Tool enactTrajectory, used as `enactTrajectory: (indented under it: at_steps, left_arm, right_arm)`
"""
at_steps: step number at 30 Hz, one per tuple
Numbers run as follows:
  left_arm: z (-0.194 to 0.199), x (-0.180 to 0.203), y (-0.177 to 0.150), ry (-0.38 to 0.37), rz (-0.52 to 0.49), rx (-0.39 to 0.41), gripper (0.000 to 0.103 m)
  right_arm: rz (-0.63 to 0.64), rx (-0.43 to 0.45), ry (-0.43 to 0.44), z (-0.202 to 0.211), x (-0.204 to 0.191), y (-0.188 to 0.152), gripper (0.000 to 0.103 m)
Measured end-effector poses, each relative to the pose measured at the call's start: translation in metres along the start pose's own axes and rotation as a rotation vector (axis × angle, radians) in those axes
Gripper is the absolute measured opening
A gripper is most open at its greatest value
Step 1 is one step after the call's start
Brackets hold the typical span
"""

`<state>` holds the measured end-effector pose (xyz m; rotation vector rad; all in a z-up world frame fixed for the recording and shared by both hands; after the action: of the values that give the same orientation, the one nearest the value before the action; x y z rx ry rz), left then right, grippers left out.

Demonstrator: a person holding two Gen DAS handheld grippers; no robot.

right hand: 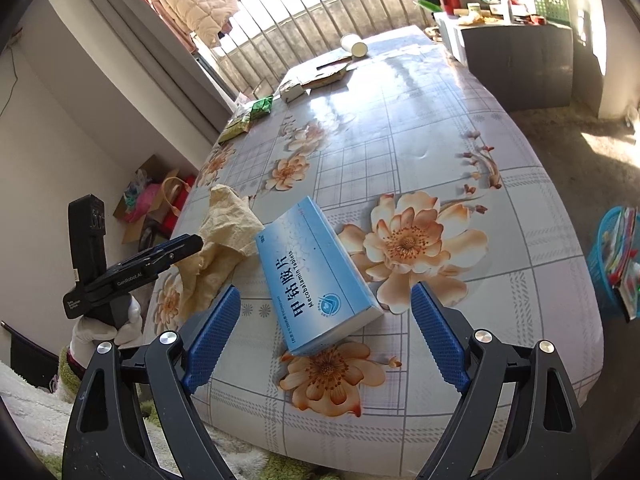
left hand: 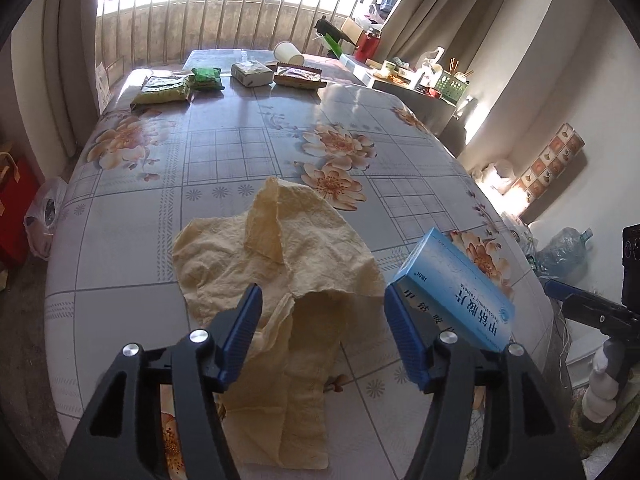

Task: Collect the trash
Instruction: 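Grasp the beige cloth with the right gripper and lift it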

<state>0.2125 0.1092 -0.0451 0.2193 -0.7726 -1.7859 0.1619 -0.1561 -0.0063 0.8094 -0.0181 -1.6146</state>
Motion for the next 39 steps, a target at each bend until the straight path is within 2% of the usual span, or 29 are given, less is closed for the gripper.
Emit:
enactTrajectory:
  at_steps: [5, 10, 12, 16, 20, 21, 23, 24, 27, 29, 31, 34, 36, 39]
  left_arm:
    - [0.026, -0.010, -0.002, 0.026, 0.041, 0.014, 0.073]
    - [0.032, -0.031, -0.018, 0.063, 0.117, -0.047, 0.076]
    - [0.029, -0.038, -0.028, 0.084, 0.139, -0.066, 0.076]
    - [0.024, -0.042, -0.041, 0.109, 0.139, -0.070, 0.075]
    - [0.017, -0.036, -0.045, 0.079, 0.141, -0.077, 0.058]
    - [0.016, -0.034, -0.046, 0.074, 0.141, -0.075, 0.056]
    - [0.013, -0.030, -0.047, 0.088, 0.142, -0.074, 0.045]
    - [0.012, -0.029, -0.048, 0.095, 0.146, -0.072, 0.043]
    - [0.006, -0.029, -0.049, 0.117, 0.171, -0.086, 0.031]
    - [0.002, -0.027, -0.050, 0.136, 0.170, -0.090, 0.027]
    - [0.000, -0.025, -0.050, 0.148, 0.168, -0.093, 0.026]
    - [-0.003, -0.022, -0.051, 0.165, 0.159, -0.095, 0.022]
    - [-0.006, -0.019, -0.052, 0.171, 0.144, -0.104, 0.021]
    - [-0.008, -0.018, -0.052, 0.174, 0.130, -0.105, 0.021]
  right_arm:
    - [0.104, -0.040, -0.039, -0.028, -0.026, 0.010, 0.089]
    - [0.236, -0.064, -0.133, -0.054, -0.053, 0.006, 0.089]
    - [0.239, -0.050, -0.144, -0.054, -0.055, 0.009, 0.089]
    - [0.186, -0.018, 0.008, -0.045, -0.068, 0.029, 0.089]
    - [0.138, -0.105, 0.155, -0.073, -0.094, 0.057, 0.087]
    - [0.135, -0.135, 0.164, -0.085, -0.101, 0.064, 0.083]
    - [0.131, -0.199, 0.126, -0.115, -0.116, 0.075, 0.079]
    - [0.133, -0.232, 0.116, -0.130, -0.121, 0.078, 0.072]
    - [0.180, -0.296, 0.005, -0.169, -0.134, 0.077, 0.057]
    - [0.197, -0.350, -0.031, -0.187, -0.135, 0.070, 0.043]
    - [0.192, -0.387, -0.030, -0.193, -0.133, 0.062, 0.005]
    - [0.180, -0.374, 0.029, -0.180, -0.132, 0.058, 0.001]
    - [0.163, -0.361, 0.105, -0.166, -0.134, 0.059, 0.001]
    - [0.155, -0.390, 0.189, -0.162, -0.138, 0.059, 0.001]
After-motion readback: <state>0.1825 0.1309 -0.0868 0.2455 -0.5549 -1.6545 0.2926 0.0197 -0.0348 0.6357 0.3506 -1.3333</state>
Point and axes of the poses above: each gripper's, at about its wrist camera, not at the fingertips, and z roughly against the way its jaws point, x to its right, y to its top, the point moved 1 cm from there along -z, roughly the way its jaws point, and after that the axes turned 4 degrees about -z, right-handed, at the moved point
